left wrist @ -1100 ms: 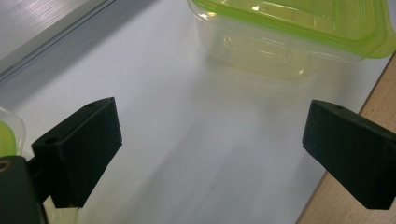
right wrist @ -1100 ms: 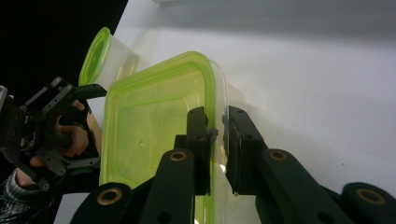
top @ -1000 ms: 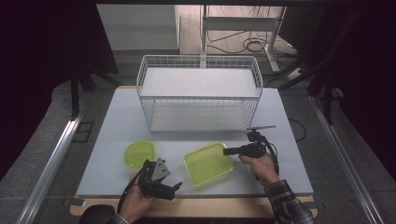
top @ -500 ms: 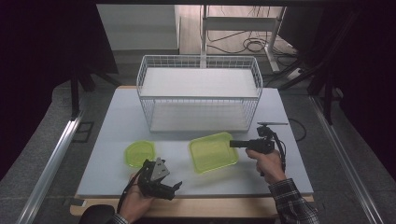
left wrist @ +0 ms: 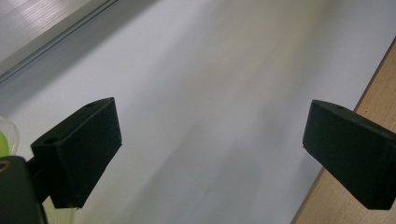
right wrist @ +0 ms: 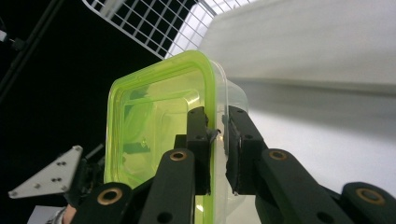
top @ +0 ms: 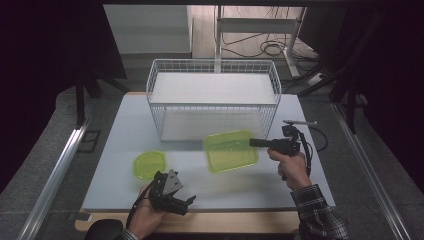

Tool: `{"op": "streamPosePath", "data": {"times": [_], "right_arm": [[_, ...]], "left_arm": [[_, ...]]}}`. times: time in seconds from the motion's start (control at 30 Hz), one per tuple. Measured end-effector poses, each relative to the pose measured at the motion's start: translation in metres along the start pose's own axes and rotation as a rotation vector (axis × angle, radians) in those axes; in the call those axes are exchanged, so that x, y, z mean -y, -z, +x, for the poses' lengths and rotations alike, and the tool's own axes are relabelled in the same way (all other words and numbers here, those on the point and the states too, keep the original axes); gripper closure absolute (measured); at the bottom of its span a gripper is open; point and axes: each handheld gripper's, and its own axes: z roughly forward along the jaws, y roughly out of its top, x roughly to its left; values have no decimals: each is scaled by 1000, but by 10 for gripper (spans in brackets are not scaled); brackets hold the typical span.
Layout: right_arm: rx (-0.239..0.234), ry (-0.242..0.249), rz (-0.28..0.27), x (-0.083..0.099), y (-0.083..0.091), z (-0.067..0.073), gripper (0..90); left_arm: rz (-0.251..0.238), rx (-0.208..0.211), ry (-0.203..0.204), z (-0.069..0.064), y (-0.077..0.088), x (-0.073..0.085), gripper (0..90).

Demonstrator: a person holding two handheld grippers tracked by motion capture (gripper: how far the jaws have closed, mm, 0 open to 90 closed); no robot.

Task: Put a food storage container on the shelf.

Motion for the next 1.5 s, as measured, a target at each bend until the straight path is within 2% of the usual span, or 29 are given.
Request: {"op": "streamPosePath", "data": {"times": [0.5,0.93,1.17,1.5], "right_arm": [[1,81,-44,-37,10,38,803],[18,104,-109,-73,11,63,803],[29,111,-137,-91,7,71,803],[80,104,-187,-119,-5,77,803]], "left_arm": [[5,3,-10,-1,-1,0,42],[11,10,-20,-4,-3,-1,42],[11,12,-18,-4,-4,-1,42],[9,8,-15,-3,-3,0,42]]}}
